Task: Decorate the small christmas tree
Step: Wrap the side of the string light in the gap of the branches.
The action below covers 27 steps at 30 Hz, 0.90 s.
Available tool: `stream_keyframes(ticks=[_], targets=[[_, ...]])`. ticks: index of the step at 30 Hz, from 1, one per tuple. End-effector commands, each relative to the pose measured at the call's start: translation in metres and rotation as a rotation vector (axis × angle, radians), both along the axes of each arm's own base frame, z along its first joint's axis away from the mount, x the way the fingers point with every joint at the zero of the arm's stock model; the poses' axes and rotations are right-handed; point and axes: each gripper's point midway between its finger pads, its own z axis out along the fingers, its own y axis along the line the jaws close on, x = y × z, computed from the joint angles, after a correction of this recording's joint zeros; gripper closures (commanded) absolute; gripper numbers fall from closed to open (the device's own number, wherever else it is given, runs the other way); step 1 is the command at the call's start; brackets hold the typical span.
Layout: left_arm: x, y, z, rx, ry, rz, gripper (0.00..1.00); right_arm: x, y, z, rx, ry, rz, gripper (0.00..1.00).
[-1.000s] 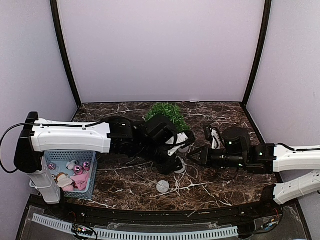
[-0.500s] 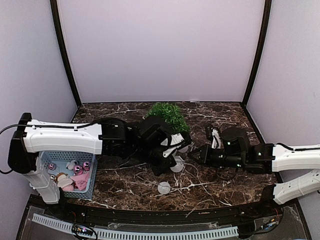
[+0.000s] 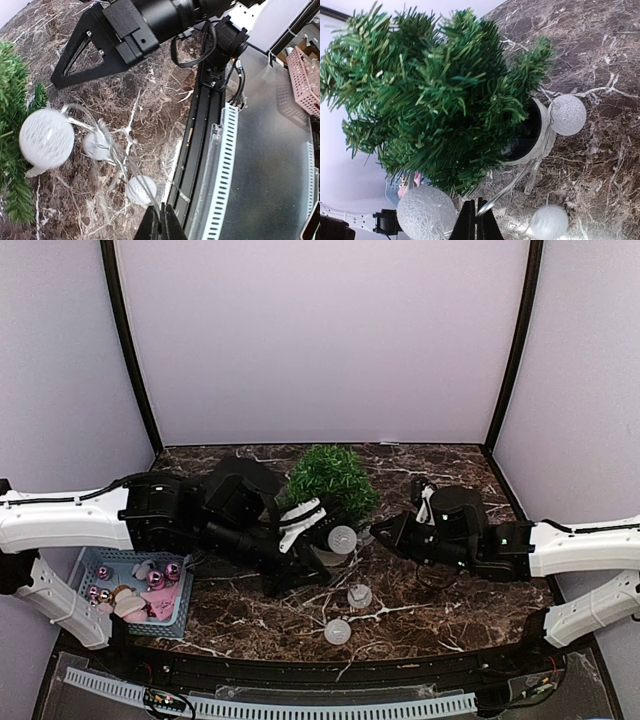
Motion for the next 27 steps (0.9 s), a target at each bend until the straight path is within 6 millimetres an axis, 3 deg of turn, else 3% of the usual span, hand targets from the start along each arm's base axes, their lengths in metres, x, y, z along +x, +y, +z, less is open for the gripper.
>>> stream_keyframes(ticks=[1,5,8,14,19,27], targets=[[-0.013,0.015,0.034,-0.107,0.023,-0.001,1.0,0.021,-0.011,0.022,0.081,-0.03,-0.137,1.0],[-0.009,0.032,0.032,-0.078,0.009,0.049,1.0,0.024,-0.008,0.031,0.116,-0.04,-0.137,1.0],[-0.004,0.042,0.03,-0.058,-0.016,0.087,1.0,0.026,-0.011,0.027,0.096,-0.03,-0.153,1.0],[0.025,0.083,0.036,0.019,-0.1,0.267,1.0,0.023,-0.039,0.017,0.09,-0.012,-0.223,1.0],[0.043,0.122,0.041,0.057,-0.124,0.396,1.0,0.019,-0.055,0.025,0.085,-0.028,-0.228,1.0],[0.06,0.171,0.072,0.039,-0.199,0.567,1.0,0.009,-0.036,0.057,0.097,-0.094,-0.07,1.0]])
